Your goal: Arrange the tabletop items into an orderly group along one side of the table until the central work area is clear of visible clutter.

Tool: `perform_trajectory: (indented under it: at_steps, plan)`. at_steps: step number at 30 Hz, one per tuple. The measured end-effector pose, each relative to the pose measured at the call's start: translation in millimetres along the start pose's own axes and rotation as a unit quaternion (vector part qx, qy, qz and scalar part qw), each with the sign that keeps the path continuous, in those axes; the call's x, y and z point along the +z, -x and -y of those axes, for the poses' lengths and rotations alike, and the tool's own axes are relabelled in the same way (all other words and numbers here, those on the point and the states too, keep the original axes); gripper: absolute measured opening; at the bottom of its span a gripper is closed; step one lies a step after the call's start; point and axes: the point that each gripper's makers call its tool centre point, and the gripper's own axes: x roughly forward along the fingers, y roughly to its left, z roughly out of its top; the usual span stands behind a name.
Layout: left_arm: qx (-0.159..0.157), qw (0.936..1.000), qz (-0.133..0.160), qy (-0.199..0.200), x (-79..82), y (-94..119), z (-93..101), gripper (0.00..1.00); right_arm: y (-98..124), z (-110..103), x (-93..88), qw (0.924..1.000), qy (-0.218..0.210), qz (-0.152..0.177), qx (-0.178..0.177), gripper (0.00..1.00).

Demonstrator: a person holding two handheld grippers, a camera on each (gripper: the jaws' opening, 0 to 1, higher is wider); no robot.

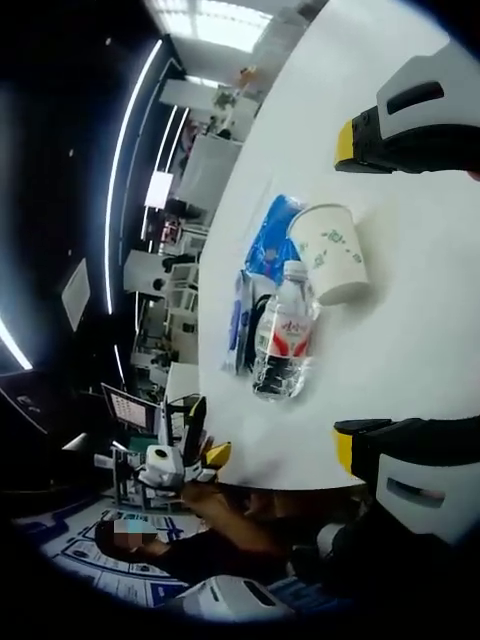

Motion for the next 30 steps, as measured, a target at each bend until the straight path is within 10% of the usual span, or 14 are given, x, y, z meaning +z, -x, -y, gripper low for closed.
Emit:
perform_trajectory:
  at_steps: [30]
  plan:
    - [-0.001,1.0,0.004,0.0,3.7,-14,-1.4,0.94,-24,-5,26.2,0.9994,0.014,0.022,0.021,0.97]
